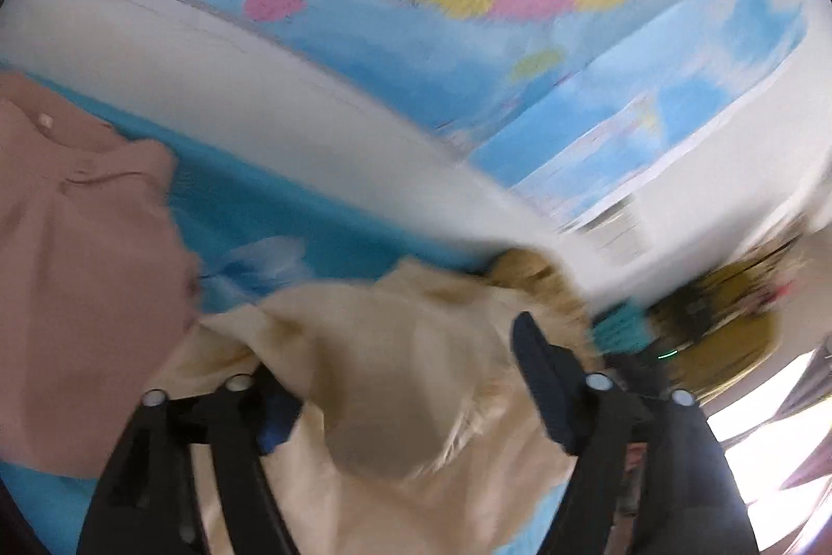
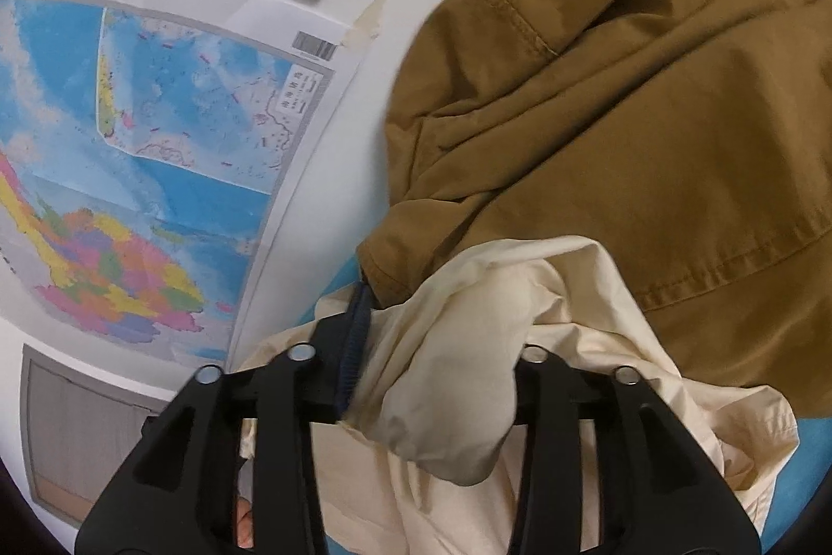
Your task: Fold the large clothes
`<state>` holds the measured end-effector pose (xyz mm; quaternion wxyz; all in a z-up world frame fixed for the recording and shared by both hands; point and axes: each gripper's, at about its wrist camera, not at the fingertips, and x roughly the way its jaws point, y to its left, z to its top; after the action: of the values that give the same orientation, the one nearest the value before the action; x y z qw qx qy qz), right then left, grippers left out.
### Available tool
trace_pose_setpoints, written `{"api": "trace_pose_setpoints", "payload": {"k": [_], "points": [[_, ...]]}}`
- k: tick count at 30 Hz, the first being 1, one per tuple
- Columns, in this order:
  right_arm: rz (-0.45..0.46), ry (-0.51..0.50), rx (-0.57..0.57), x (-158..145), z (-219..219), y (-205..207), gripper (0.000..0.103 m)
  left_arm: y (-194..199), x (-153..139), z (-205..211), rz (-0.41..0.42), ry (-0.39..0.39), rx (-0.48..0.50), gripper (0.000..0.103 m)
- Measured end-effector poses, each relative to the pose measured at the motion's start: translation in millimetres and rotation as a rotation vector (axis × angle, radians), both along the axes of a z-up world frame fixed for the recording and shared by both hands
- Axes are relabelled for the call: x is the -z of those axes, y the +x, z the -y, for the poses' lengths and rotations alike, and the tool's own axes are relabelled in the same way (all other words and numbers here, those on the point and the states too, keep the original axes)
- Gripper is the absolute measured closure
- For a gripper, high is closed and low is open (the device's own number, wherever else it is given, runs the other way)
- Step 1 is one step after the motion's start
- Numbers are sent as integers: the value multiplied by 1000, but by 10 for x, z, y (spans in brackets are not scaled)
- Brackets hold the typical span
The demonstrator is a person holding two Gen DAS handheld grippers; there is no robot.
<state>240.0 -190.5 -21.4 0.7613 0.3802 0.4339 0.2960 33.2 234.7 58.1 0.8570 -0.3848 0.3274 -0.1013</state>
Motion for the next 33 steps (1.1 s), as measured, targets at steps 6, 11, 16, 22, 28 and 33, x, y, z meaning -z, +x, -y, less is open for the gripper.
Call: {"api": "trace_pose_setpoints", "payload": {"k": [6, 11, 16, 22, 28, 33], "points": [[65, -49, -43, -140, -109, -34, 40, -64, -54, 424, 45, 243, 51, 24], [169, -121, -75, -339, -189, -152, 10, -29, 148, 1085, 1, 492, 276, 23], [362, -284, -151, -605, -317, -517, 5, 239, 514, 1626, -102, 680, 397, 20], [615, -808, -347, -376, -1052, -1084, 25, 447, 702, 1635, -124, 646, 419, 63], [616, -751, -308, -494, -1081, -911, 101, 580, 540, 1496, -108, 569, 363, 88], [648, -720, -213, -642, -1179, -650, 101, 597, 184, 1397, -24, 567, 267, 88]]}}
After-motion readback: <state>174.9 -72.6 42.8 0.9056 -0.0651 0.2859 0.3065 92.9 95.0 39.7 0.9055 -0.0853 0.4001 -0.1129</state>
